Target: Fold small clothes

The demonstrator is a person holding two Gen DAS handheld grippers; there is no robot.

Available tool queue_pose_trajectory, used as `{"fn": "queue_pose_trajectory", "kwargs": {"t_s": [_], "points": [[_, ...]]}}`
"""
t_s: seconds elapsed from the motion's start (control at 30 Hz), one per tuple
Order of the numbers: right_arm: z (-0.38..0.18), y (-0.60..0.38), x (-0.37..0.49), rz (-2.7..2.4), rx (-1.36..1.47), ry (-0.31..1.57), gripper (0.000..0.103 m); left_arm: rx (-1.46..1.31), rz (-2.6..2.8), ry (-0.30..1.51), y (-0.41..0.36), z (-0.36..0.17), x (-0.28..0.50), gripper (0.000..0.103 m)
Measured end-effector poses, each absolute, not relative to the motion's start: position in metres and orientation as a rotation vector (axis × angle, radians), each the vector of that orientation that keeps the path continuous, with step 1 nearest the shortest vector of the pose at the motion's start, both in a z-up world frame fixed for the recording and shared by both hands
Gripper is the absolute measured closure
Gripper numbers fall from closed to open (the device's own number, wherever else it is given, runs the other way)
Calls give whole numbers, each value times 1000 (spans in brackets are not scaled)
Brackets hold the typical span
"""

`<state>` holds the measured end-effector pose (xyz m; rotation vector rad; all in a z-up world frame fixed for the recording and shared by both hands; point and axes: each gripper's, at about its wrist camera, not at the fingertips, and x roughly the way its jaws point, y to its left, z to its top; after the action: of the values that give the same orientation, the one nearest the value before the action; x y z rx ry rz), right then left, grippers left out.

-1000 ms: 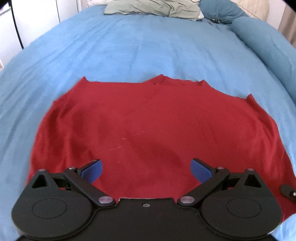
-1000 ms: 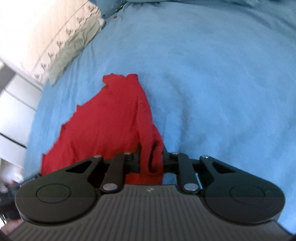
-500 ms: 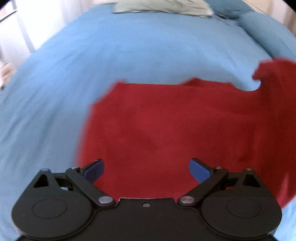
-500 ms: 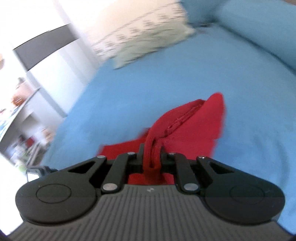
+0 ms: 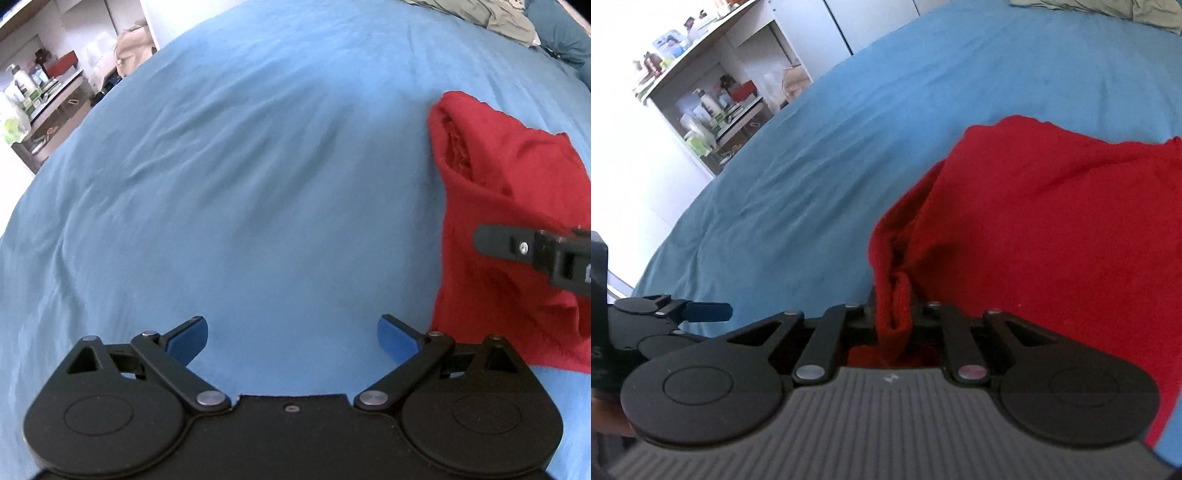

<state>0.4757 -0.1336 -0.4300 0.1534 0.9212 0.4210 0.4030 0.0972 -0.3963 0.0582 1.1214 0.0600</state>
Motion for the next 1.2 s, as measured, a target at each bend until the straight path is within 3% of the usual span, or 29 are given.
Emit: {"fn": "queue_pose_trajectory", "kwargs": {"t_s": [0.07, 0.13, 0.17, 0.37, 0.6, 0.8, 0.9, 0.93, 1.2], "points": [[-422, -133, 476, 448, 156, 905, 34, 41, 51, 1113, 100, -391, 399, 3], [-406, -142, 472, 443, 170, 843, 11, 11, 35, 1101, 101, -382, 397, 3], [-394, -152, 464, 425, 188, 798, 6, -9, 22, 1091, 101, -378, 398, 3], [-359, -214, 407, 212, 170, 739, 5, -183, -156, 1073, 88, -346, 394, 3], [-400, -211, 356, 83, -89, 847, 7, -170, -306, 1064, 34, -344, 404, 8], [-439, -196, 352, 33, -61, 877, 8, -243, -278, 1099, 24, -366, 434, 36], [-444, -194, 351, 8, -65, 886, 8, -306, -291, 1140, 28, -371, 442, 67], [-443, -193, 350, 9, -61, 887, 8, -326, -299, 1150, 30, -373, 443, 85], [-448, -190, 351, -19, -43, 875, 8, -400, -338, 1056, 37, -332, 439, 89]]}}
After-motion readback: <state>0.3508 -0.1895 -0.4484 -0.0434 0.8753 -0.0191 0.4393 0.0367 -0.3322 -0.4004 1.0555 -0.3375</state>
